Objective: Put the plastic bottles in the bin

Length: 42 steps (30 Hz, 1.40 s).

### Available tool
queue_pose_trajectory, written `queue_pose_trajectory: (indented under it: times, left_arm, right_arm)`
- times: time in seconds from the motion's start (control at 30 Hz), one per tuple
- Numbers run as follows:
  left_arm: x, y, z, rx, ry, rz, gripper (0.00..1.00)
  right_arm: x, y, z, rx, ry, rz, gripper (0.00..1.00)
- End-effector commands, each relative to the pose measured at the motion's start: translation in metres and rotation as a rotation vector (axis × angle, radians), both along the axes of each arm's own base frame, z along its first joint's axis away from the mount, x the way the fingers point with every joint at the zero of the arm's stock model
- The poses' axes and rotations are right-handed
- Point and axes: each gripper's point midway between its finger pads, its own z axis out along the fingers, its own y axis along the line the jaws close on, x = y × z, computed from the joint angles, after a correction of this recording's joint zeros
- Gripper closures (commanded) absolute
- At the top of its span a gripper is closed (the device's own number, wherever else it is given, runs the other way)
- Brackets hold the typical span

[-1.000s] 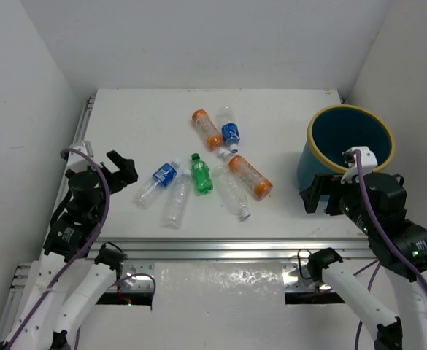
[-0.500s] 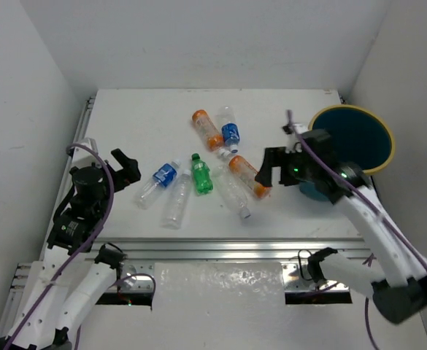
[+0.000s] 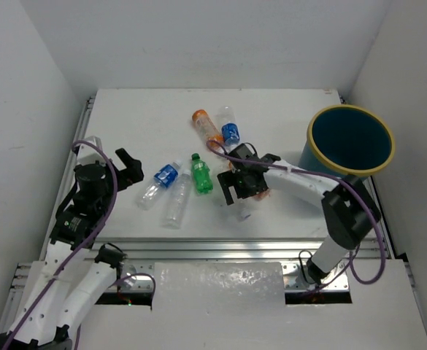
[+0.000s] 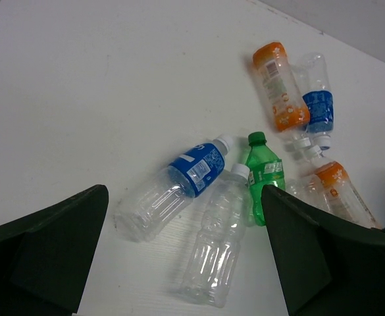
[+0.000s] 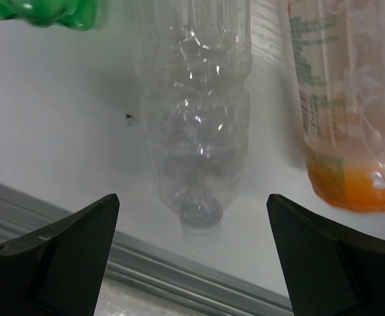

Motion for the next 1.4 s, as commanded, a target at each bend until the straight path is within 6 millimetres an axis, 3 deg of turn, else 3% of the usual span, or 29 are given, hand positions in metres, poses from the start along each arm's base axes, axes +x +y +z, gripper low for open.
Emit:
queue_pose_trajectory:
  times: [0.0,0.1,0.13,0.23,0.27,0.33,0.43,0.47,0.53,0.57,0.63,0.7,0.73,0.77,0.8,0.83,0.87,0.97,1.03,1.17,1.33,1.37]
  left_arm:
    - [0.005,-0.002,0.012,-0.002,-0.055,-0.018,0.0]
    - [0.006,-0.004,0.011,-0.003,-0.052,-0.031,0.0]
    - [0.006,-0.005,0.011,-0.004,-0.053,-0.039,0.0]
    - [0.007,-0.008,0.01,-0.006,-0.049,-0.049,0.0]
    - [0.007,-0.008,0.01,-0.006,-0.048,-0.051,0.0]
    - [0.006,-0.008,0.011,-0.006,-0.052,-0.053,0.0]
    - [0.007,-0.01,0.011,-0.008,-0.054,-0.062,0.0]
    - [0.006,-0.01,0.011,-0.007,-0.054,-0.064,0.0]
    - [0.006,-0.01,0.011,-0.006,-0.054,-0.066,0.0]
    - [0.006,-0.01,0.012,-0.007,-0.057,-0.066,0.0]
    - [0.006,-0.01,0.011,-0.007,-0.057,-0.066,0.0]
    - [0.006,-0.011,0.011,-0.007,-0.055,-0.071,0.0]
    - [0.006,-0.011,0.011,-0.008,-0.055,-0.074,0.0]
    - [0.007,-0.012,0.01,-0.009,-0.053,-0.078,0.0]
    - [0.006,-0.012,0.01,-0.009,-0.053,-0.079,0.0]
    - [0.006,-0.013,0.01,-0.01,-0.053,-0.081,0.0]
    - [0.006,-0.013,0.009,-0.009,-0.05,-0.084,0.0]
    - [0.006,-0.014,0.009,-0.011,-0.054,-0.09,0.0]
    - [0.006,-0.017,0.009,-0.015,-0.055,-0.103,0.0]
    - [0.008,-0.021,0.005,-0.014,-0.039,-0.122,0.01]
    - [0.007,-0.023,0.006,-0.015,-0.043,-0.133,0.01]
    - [0.007,-0.024,0.006,-0.016,-0.043,-0.134,0.01]
  right_arm:
    - [0.036,0.02,0.004,0.001,-0.101,0.0,0.06]
    - [0.045,0.022,-0.017,-0.047,-0.082,0.0,0.1]
    - [0.044,0.022,-0.03,-0.063,-0.054,0.005,0.15]
    - [0.04,0.026,-0.041,-0.069,-0.034,0.019,0.31]
    - [0.038,0.026,-0.042,-0.066,-0.035,0.019,0.44]
    - [0.035,0.029,-0.035,-0.057,-0.05,0.028,0.54]
    - [0.031,0.028,0.0,-0.038,-0.109,0.032,0.71]
    - [0.034,0.03,0.028,0.006,-0.164,0.027,0.74]
    - [0.031,0.028,0.058,0.042,-0.208,0.026,0.74]
    - [0.033,0.026,0.093,0.091,-0.284,0.014,0.74]
    - [0.033,0.016,0.131,0.096,-0.359,0.011,0.74]
    - [0.045,-0.014,0.183,0.044,-0.503,-0.051,0.73]
    - [0.051,-0.027,0.195,0.015,-0.539,-0.081,0.73]
    - [0.064,-0.057,0.217,-0.012,-0.582,-0.157,0.73]
    - [0.072,-0.076,0.225,-0.022,-0.596,-0.205,0.73]
    - [0.084,-0.115,0.234,-0.051,-0.617,-0.313,0.73]
    - [0.09,-0.14,0.243,-0.086,-0.648,-0.389,0.73]
    - [0.094,-0.202,0.27,-0.124,-0.728,-0.592,0.73]
    - [0.096,-0.23,0.283,-0.137,-0.764,-0.691,0.72]
    - [0.103,-0.264,0.3,-0.16,-0.789,-0.797,0.71]
    - [0.11,-0.292,0.29,-0.207,-0.775,-0.87,0.65]
    - [0.11,-0.304,0.284,-0.227,-0.769,-0.901,0.57]
